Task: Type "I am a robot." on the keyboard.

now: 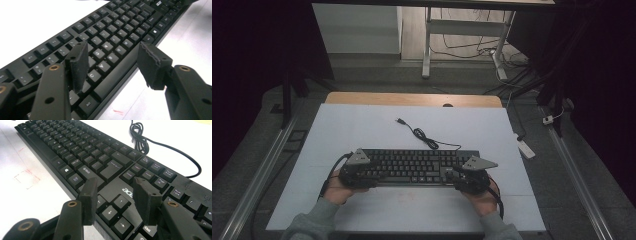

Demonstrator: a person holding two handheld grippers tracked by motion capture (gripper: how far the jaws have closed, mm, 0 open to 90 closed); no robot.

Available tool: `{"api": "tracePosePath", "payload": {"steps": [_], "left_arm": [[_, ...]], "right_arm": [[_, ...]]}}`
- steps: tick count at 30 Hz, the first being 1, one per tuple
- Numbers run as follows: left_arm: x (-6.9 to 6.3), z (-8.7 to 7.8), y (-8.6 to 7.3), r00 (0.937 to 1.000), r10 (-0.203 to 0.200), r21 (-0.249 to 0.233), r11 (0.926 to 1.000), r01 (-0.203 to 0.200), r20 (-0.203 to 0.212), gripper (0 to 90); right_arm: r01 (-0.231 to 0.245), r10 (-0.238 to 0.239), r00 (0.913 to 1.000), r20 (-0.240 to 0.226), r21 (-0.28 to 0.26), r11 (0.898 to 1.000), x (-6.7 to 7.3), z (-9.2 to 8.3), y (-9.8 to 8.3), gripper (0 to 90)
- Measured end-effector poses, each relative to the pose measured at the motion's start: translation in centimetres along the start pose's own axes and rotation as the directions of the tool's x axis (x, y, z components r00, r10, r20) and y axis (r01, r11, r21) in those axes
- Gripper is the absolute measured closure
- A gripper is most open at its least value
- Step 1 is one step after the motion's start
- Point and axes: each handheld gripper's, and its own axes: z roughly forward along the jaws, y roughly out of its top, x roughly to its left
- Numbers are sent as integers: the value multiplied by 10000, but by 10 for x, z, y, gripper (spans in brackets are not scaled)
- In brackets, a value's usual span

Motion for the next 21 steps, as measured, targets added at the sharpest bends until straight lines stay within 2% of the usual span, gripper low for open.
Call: {"api": "tracePosePath", "payload": {"steps": [3,6,14,16,21], "left_arm": [[-2,3,0,9999,90,52,9999,-91,80,476],[-5,6,0,9998,169,95,9998,-170,89,553],[-8,14,0,9991,321,376,9987,-332,275,845],[-8,17,-1,9991,316,438,9985,-328,271,882],[-10,23,-1,9990,381,632,9972,-395,237,889]], "right_arm": [[-1,1,10000,1,-2,10000,0,0,0,552],[-11,11,10000,-1,-2,10000,0,0,0,551],[-16,16,10000,45,17,10000,0,0,0,551],[-30,30,10000,-2,-7,10000,0,0,0,551],[-14,14,10000,53,15,10000,0,0,0,551]]}}
